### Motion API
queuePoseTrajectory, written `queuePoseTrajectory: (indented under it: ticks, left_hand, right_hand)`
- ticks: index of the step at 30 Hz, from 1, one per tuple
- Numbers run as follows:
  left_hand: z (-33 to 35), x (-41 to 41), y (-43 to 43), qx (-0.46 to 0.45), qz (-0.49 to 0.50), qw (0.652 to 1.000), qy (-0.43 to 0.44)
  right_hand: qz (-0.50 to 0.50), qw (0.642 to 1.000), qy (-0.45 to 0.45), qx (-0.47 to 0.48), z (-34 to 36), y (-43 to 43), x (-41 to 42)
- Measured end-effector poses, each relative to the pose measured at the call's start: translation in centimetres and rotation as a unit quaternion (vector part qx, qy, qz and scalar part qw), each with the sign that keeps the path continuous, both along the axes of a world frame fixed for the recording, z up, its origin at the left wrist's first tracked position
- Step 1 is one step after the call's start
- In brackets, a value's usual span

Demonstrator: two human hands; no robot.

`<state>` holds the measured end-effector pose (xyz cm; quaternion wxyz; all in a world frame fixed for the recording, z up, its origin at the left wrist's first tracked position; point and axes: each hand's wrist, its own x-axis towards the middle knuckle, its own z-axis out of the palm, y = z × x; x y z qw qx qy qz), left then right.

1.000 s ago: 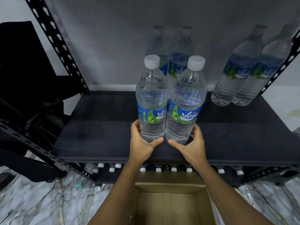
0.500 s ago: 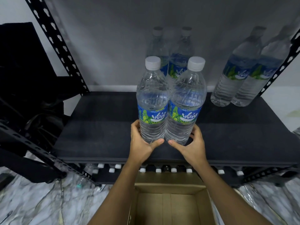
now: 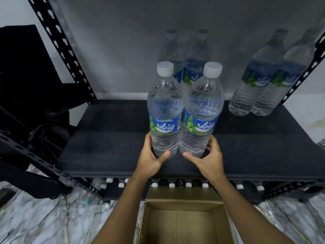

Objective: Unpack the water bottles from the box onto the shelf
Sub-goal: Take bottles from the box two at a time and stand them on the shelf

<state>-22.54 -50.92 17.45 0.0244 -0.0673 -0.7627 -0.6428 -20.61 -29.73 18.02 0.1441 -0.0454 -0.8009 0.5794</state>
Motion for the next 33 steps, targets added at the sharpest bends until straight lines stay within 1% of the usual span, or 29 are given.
queuePoseTrajectory:
  ticks: [12,17,24,28,33]
  left_hand:
    - [0.03,0.17,0.15,-0.03,0.014,0.999,0.002]
    - [0.06,0.28,0.13,-0.033,0.016,0.999,0.002]
    - [0.6,0.59,0.37,-0.026,0.022,0.999,0.01]
    - [0.61,0.62,0.56,-0.032,0.056,0.998,0.028]
    - [0.63,0.97,0.65,-0.023,0.08,0.996,0.019]
  right_hand:
    - [0.001,1.0,-0.011,-0.007,-0.39,0.14,-0.2]
    - [0.019,1.0,-0.018,-0.006,-0.51,0.46,-0.28]
    - [0.018,1.0,-0.011,0.011,-0.63,0.55,-0.28]
    - [0.009,0.999,0.012,0.029,-0.46,0.34,-0.05]
    - [-0.013,0.998,0.041,0.042,-0.4,0.41,0.24]
